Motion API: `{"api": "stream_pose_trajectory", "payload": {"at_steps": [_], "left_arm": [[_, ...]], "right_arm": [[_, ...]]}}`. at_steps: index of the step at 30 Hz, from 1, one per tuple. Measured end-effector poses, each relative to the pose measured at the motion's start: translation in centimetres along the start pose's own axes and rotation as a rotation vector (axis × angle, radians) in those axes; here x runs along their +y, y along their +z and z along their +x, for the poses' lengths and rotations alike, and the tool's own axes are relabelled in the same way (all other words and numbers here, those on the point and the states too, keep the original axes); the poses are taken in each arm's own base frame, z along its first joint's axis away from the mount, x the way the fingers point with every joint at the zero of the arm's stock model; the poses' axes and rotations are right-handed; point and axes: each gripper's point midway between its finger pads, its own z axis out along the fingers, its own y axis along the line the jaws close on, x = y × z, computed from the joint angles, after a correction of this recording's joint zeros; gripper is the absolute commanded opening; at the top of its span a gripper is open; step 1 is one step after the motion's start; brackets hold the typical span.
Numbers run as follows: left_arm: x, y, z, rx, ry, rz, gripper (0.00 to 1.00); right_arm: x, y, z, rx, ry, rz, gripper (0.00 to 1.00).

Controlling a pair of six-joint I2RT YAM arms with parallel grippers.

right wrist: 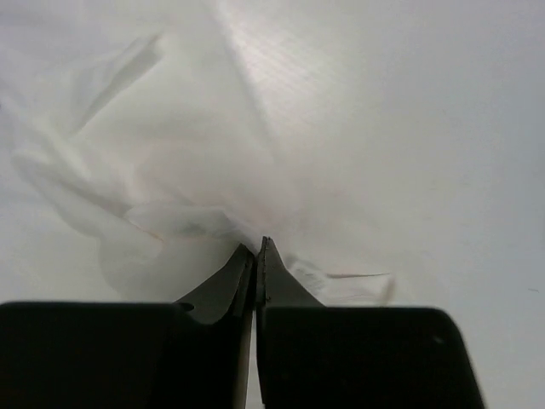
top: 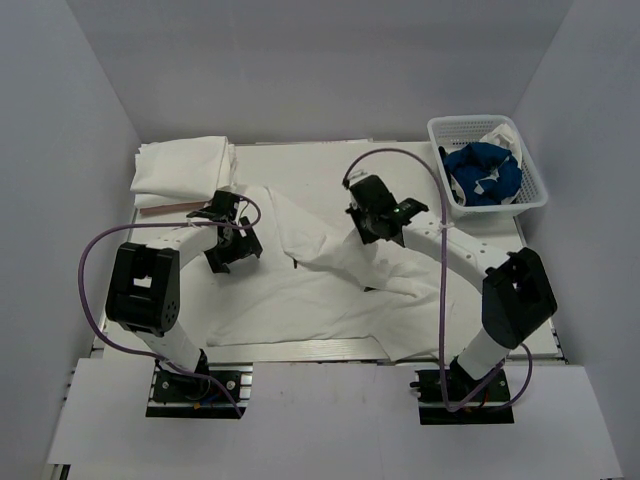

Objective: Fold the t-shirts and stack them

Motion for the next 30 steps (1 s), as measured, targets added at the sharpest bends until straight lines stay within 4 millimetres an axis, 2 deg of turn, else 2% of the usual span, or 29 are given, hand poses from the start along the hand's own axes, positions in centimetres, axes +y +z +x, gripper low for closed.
{"api": "stream_pose_trajectory", "payload": {"at_steps": [3, 6, 12, 14, 16, 17, 19, 22, 25, 27, 28, 30], "left_arm": [[0.2, 0.0, 0.1, 0.001, -0.005, -0.013, 1.00], [0.7, -0.1, 0.3, 0.006, -0.004, -0.040, 1.00], [1.5, 0.0, 0.6, 0.035, -0.003, -0.096, 1.00], [1.6, 0.1, 0.6, 0.043, -0.002, -0.106, 1.00], [1.6, 0.1, 0.6, 0.048, -0.001, -0.113, 1.00], [1.6, 0.1, 0.6, 0.050, -0.001, -0.115, 1.00], [1.7, 0.0, 0.6, 0.054, 0.000, -0.119, 1.00], [1.6, 0.1, 0.6, 0.061, 0.000, -0.123, 1.00], [1.5, 0.0, 0.5, 0.061, 0.001, -0.121, 1.00], [1.4, 0.0, 0.5, 0.062, 0.001, -0.116, 1.00], [1.4, 0.0, 0.5, 0.063, 0.001, -0.114, 1.00], [1.3, 0.0, 0.4, 0.061, 0.005, -0.109, 1.00]], "right_arm": [[-4.4, -0.5, -3.5, -0.080, 0.033, 0.180, 0.00], [-8.8, 0.1, -6.4, -0.116, 0.045, 0.342, 0.00], [-18.1, 4.1, -11.1, -0.144, 0.004, 0.669, 0.00], [-21.5, 5.6, -13.5, -0.164, -0.041, 0.789, 0.00], [-24.5, 7.2, -16.0, -0.212, -0.060, 0.914, 0.73], [-25.9, 7.8, -17.0, -0.227, -0.098, 0.988, 0.90], [-28.2, 8.3, -17.9, -0.247, -0.171, 1.128, 0.90], [-28.8, 8.7, -16.1, -0.156, -0.247, 1.222, 0.90], [-27.3, 9.7, -15.4, -0.120, -0.251, 1.135, 0.90], [-25.3, 10.6, -15.4, -0.125, -0.253, 0.956, 0.90], [-23.6, 10.9, -16.0, -0.161, -0.235, 0.816, 0.90], [-20.0, 9.7, -17.1, -0.228, -0.185, 0.597, 0.90]]}}
